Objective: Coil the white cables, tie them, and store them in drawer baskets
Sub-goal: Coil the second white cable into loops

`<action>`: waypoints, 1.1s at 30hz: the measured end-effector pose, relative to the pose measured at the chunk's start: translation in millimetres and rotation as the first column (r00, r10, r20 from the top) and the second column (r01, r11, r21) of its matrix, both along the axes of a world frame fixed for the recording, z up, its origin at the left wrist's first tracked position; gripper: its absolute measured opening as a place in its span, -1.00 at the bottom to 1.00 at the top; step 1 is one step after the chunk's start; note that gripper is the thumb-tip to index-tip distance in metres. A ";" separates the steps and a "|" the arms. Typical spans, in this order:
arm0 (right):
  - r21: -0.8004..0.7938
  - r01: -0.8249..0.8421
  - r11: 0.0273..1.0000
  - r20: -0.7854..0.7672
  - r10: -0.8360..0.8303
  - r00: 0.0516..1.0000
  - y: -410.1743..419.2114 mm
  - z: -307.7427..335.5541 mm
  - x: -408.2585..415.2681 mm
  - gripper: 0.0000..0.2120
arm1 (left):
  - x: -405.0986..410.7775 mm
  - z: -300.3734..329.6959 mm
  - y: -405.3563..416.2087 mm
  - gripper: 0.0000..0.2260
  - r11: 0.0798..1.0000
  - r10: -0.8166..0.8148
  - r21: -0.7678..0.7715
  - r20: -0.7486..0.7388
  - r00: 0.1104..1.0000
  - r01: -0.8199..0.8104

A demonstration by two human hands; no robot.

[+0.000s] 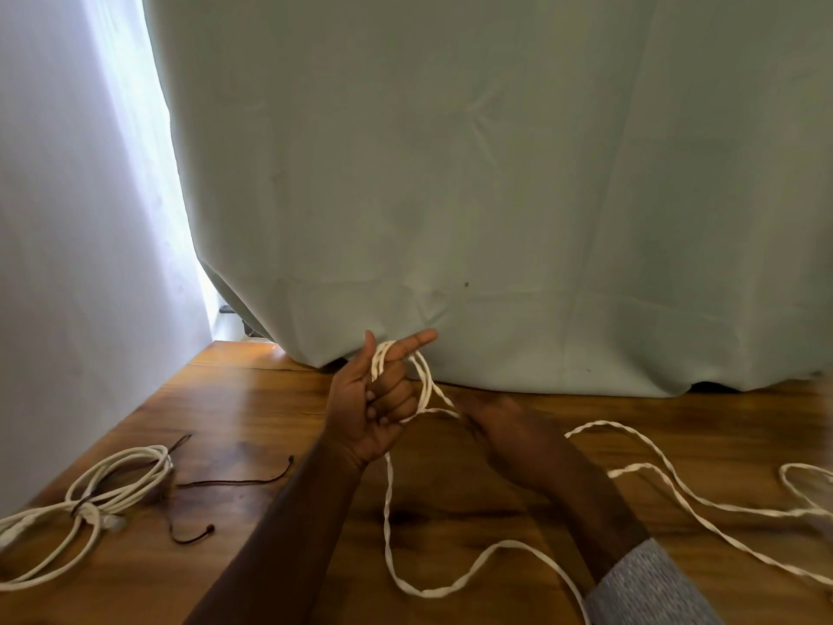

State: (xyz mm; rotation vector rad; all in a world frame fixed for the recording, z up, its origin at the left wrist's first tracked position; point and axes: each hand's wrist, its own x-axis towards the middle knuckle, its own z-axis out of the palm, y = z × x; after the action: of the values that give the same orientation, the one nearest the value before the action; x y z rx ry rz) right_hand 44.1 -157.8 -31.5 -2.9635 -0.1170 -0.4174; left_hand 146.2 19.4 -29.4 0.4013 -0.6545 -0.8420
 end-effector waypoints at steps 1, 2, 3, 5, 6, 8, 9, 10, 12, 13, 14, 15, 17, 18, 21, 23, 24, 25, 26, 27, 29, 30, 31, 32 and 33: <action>0.018 0.004 1.000 -0.002 -0.004 1.000 -0.2 0.8 -0.1 -0.61 | 1.7 -0.6 1.5 -0.38 1.000 0.018 -0.009 -0.006 1.000 -0.018; 0.033 0.010 0.999 -0.002 -0.010 1.000 -0.4 1.9 -0.1 -0.63 | 2.4 -1.2 3.0 -0.39 0.999 0.036 -0.013 -0.010 0.999 -0.036; 0.046 0.015 0.999 -0.004 -0.015 1.000 -0.1 2.5 0.3 -0.64 | 2.8 -1.6 4.0 -0.40 0.999 0.051 -0.017 -0.014 0.999 -0.051; 0.053 0.008 0.999 -0.013 -0.007 1.000 0.8 2.7 0.9 -0.68 | 2.9 -2.5 4.1 -0.42 0.996 0.085 -0.019 -0.031 0.996 -0.085; 0.053 0.004 0.999 -0.025 -0.003 1.000 1.6 2.0 0.9 -0.69 | 2.9 -2.8 3.5 -0.43 0.994 0.111 -0.011 -0.042 0.993 -0.112; 0.043 0.002 0.999 -0.056 0.001 0.998 4.9 1.2 -0.1 -0.66 | 2.5 -2.5 1.5 -0.44 0.984 0.177 0.006 -0.066 0.982 -0.177; 0.032 -0.005 0.999 -0.065 0.007 0.998 6.7 1.0 -0.7 -0.64 | 2.6 -2.4 0.9 -0.44 0.977 0.213 0.014 -0.080 0.974 -0.213; 0.017 -0.021 1.000 -0.075 0.022 0.997 8.1 0.5 -1.2 -0.62 | 2.8 -2.0 0.3 -0.44 0.968 0.251 0.022 -0.092 0.964 -0.250; -0.019 -0.062 0.998 -0.081 0.060 0.995 11.6 0.2 -2.0 -0.60 | 4.0 -1.8 -1.3 -0.45 0.947 0.322 0.043 -0.105 0.941 -0.319; -0.031 -0.080 0.996 -0.083 0.077 0.994 13.6 0.3 -2.2 -0.58 | 4.4 -1.7 -2.4 -0.45 0.934 0.357 0.060 -0.106 0.928 -0.353; -0.039 -0.098 0.994 -0.079 0.094 0.992 15.4 0.1 -2.1 -0.58 | 4.3 -1.5 -3.6 -0.45 0.919 0.392 0.078 -0.107 0.914 -0.385; -0.043 -0.114 0.993 -0.072 0.111 0.991 17.0 -1.5 -1.4 -0.57 | 4.2 -1.4 -5.2 -0.46 0.905 0.423 0.095 -0.110 0.899 -0.414; -0.048 -0.136 0.990 -0.058 0.133 0.989 20.5 -3.1 -0.9 -0.58 | 3.9 -2.2 -8.4 -0.47 0.873 0.484 0.126 -0.106 0.869 -0.471; -0.054 -0.143 0.988 -0.054 0.140 0.989 21.2 -4.3 -0.8 -0.59 | 3.7 -2.8 -9.5 -0.47 0.854 0.515 0.140 -0.094 0.852 -0.501; -0.043 -0.143 0.989 -0.036 0.142 0.989 21.1 -7.0 -2.3 -0.61 | 2.9 -4.4 -12.6 -0.48 0.804 0.581 0.186 -0.039 0.813 -0.565; -0.021 -0.142 0.990 -0.030 0.141 0.989 20.3 -6.2 -4.4 -0.60 | 0.0 -2.9 -15.6 -0.52 0.766 0.617 0.219 0.015 0.787 -0.605; -0.005 -0.144 0.990 -0.027 0.144 0.989 19.9 -5.3 -5.2 -0.60 | -1.4 -1.6 -17.8 -0.55 0.745 0.634 0.231 0.046 0.772 -0.625; 0.004 -0.148 0.989 -0.021 0.148 0.989 19.2 -5.0 -5.8 -0.60 | -2.7 -0.9 -19.9 -0.59 0.722 0.651 0.240 0.085 0.755 -0.649; 0.007 -0.154 0.988 -0.010 0.154 0.988 18.6 -4.7 -6.2 -0.61 | -5.1 0.3 -21.7 -0.64 0.691 0.669 0.244 0.141 0.730 -0.680; 0.010 -0.161 0.987 0.002 0.160 0.987 17.8 -5.1 -6.6 -0.63 | -7.5 0.9 -23.3 -0.69 0.650 0.687 0.244 0.216 0.694 -0.719; 0.023 -0.169 0.985 0.046 0.168 0.985 16.3 -5.7 -7.2 -0.67 | -12.8 -0.3 -26.9 -0.75 0.552 0.688 0.227 0.420 0.592 -0.802; 0.026 -0.172 0.985 0.080 0.169 0.982 15.3 -6.4 -7.2 -0.70 | -15.3 -2.5 -29.0 -0.77 0.507 0.667 0.209 0.518 0.535 -0.836; 0.022 -0.172 0.985 0.121 0.168 0.978 14.1 -6.8 -6.8 -0.73 | -17.1 -5.5 -31.6 -0.77 0.468 0.645 0.185 0.597 0.477 -0.864; 0.013 -0.169 0.986 0.160 0.164 0.973 12.7 -6.5 -6.3 -0.75 | -17.9 -9.0 -34.5 -0.76 0.426 0.621 0.164 0.662 0.419 -0.890; 0.009 -0.165 0.986 0.192 0.160 0.968 11.6 -5.3 -5.8 -0.75 | -18.4 -12.3 -36.3 -0.76 0.392 0.598 0.154 0.707 0.378 -0.907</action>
State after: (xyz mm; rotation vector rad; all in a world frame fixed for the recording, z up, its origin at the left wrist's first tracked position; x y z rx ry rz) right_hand 38.3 -146.1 -36.8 -2.8549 -0.3701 -0.6730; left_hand 127.8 -16.9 -41.6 1.4190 -0.6273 0.1350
